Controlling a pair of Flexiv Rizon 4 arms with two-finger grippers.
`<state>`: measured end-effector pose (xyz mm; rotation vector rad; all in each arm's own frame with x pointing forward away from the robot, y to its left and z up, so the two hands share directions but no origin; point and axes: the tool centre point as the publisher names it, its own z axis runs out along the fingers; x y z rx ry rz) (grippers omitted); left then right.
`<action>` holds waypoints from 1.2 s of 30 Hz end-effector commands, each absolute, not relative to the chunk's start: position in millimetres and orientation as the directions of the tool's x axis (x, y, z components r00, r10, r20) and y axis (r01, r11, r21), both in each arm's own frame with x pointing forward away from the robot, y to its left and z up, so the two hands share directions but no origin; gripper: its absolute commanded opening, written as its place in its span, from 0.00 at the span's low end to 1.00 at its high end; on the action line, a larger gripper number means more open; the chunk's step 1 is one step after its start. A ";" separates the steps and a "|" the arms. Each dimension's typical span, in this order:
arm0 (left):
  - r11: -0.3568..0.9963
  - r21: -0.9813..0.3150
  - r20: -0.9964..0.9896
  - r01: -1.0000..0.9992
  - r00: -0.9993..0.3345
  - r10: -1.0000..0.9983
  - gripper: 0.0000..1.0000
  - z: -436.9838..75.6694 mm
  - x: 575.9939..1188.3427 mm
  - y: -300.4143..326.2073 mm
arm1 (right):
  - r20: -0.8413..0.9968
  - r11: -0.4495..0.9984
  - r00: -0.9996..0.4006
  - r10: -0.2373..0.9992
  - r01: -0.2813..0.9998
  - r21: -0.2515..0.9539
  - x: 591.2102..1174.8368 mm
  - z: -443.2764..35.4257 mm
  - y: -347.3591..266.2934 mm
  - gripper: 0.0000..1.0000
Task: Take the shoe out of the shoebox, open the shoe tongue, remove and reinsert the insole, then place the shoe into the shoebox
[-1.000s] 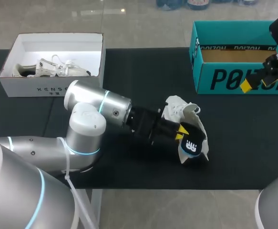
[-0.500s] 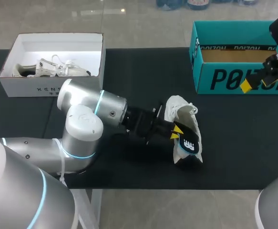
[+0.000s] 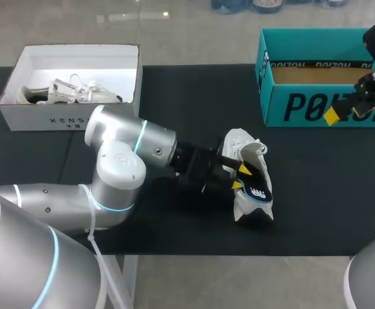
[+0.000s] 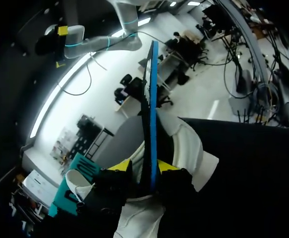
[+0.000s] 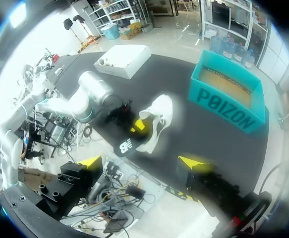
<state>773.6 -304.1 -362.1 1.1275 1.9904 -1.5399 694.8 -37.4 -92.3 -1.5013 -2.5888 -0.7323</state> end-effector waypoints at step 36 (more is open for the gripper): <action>-0.010 -0.567 -0.732 0.824 -0.498 0.465 0.00 -348.7 775.1 -323.1 | 0.283 0.414 -0.522 0.804 0.835 0.362 697.9 -91.3 -36.0 1.00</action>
